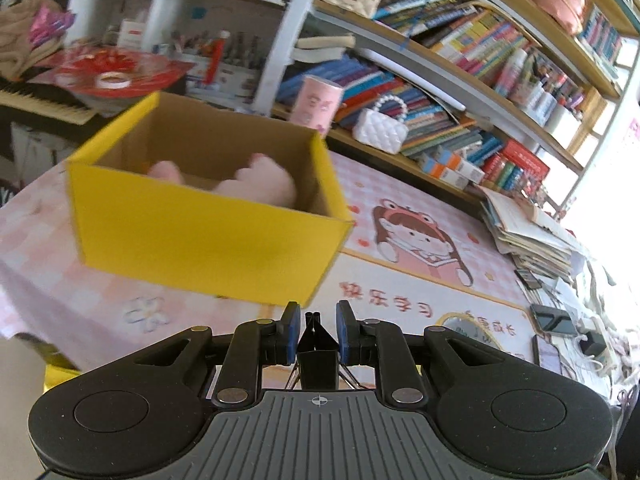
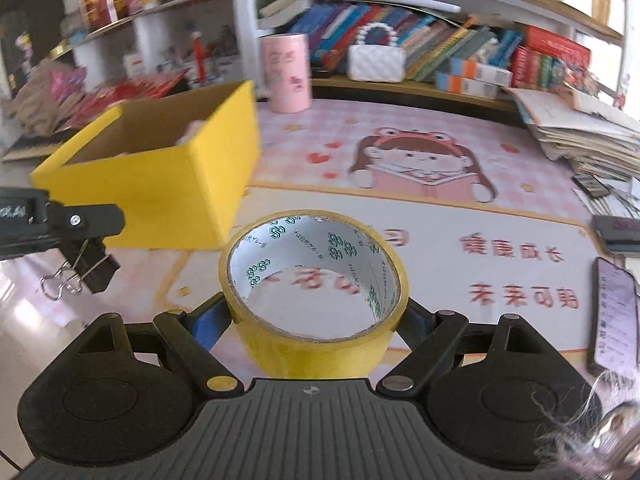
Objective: Organize objects
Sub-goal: 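Carry the black clip and yellow tape roll over the yellow box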
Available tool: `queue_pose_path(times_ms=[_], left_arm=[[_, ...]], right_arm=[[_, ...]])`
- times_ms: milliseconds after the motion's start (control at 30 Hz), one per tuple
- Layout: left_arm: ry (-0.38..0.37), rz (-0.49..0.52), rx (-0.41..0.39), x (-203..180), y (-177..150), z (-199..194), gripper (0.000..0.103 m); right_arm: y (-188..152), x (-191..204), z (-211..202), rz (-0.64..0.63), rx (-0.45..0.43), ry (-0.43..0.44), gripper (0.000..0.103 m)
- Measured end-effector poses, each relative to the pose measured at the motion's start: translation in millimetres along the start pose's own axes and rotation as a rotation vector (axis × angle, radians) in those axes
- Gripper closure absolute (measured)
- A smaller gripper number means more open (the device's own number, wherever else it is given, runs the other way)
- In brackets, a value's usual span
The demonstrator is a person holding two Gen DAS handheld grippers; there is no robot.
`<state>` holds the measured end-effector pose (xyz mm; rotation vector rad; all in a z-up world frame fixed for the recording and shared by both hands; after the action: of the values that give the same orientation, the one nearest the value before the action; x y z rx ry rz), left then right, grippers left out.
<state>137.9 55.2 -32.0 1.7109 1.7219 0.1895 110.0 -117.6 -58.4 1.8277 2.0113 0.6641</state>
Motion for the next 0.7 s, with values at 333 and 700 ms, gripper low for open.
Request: queue_pose_path(times_ms=[333, 700], left_arm=[[0.031, -0.071, -0.047, 53.1, -13.0, -38.2, 0.086], [0.065, -0.097, -0.115, 95.9, -7.2, -68.9, 0.086]], right_arm=[[-18.9, 73.2, -7.4, -0.121, 0.0, 0.056, 0.019], [-9.9, 122.7, -11.0, -0.172, -0.038, 0.08, 0.019]])
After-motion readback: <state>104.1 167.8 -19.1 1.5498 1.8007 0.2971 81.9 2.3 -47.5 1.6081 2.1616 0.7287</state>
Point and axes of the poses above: each gripper's, at about its wrist camera, not at the fingertips, and z roughly the way its jaws point, x to its left, y to its top, the point moved 8 cm from there along z, roughly the way its jaws point, and after that the axes turned 15 degrees about x, right-handed, at the moved point
